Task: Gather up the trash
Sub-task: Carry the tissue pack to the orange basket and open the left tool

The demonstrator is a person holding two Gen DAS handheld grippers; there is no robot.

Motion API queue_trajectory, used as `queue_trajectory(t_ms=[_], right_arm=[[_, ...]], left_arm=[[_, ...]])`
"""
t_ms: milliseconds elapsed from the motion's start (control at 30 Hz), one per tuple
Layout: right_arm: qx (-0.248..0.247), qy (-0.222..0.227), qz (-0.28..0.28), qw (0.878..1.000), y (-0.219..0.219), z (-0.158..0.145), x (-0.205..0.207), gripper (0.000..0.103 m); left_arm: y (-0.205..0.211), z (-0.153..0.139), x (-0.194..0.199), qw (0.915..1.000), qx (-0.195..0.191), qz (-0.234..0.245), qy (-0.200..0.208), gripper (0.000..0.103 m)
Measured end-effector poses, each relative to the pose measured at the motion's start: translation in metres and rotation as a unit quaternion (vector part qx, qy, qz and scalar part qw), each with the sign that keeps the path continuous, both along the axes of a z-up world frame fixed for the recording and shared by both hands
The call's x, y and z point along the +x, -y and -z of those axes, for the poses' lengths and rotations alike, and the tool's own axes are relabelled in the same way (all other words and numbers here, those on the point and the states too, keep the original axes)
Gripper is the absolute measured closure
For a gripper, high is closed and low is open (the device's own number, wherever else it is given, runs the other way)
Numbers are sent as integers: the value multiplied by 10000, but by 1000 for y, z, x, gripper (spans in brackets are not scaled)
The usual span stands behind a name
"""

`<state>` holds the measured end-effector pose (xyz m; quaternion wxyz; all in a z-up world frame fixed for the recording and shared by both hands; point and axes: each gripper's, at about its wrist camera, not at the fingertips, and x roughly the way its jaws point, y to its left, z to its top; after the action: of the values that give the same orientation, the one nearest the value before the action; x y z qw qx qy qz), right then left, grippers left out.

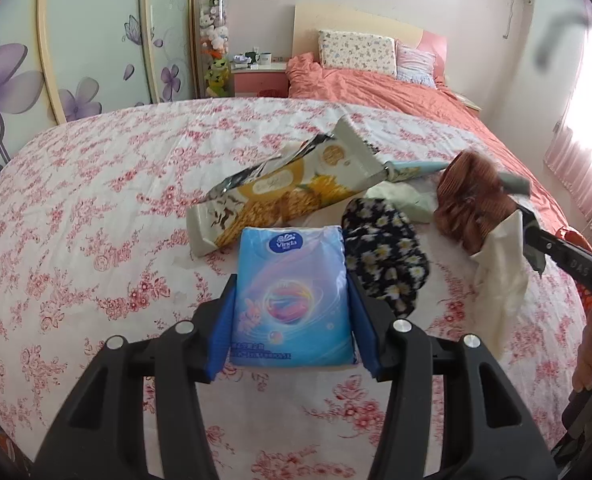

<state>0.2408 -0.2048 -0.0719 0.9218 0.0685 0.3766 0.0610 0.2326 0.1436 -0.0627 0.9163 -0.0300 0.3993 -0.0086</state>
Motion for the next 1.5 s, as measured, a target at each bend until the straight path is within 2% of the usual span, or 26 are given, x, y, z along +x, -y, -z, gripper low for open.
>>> queue_trajectory(t_ms=[367, 700, 933, 1167, 1500], right_arm=[[206, 645, 242, 9974, 26, -51, -35, 101], [138, 906, 718, 9932, 61, -61, -64, 101], [157, 992, 1205, 9876, 98, -61, -84, 101], [302, 1010, 1749, 9789, 141, -56, -101, 101], [629, 877, 2505, 9621, 207, -36, -106, 101]], left_arm=[[30, -34, -16, 9991, 8, 269, 335, 52], [80, -62, -26, 9954, -22, 733, 615, 52], [138, -73, -29, 9901, -79, 1230, 677, 52], [210, -76, -33, 9784, -338, 1932, 655, 52], [323, -67, -29, 9540, -527, 2894, 577, 52]])
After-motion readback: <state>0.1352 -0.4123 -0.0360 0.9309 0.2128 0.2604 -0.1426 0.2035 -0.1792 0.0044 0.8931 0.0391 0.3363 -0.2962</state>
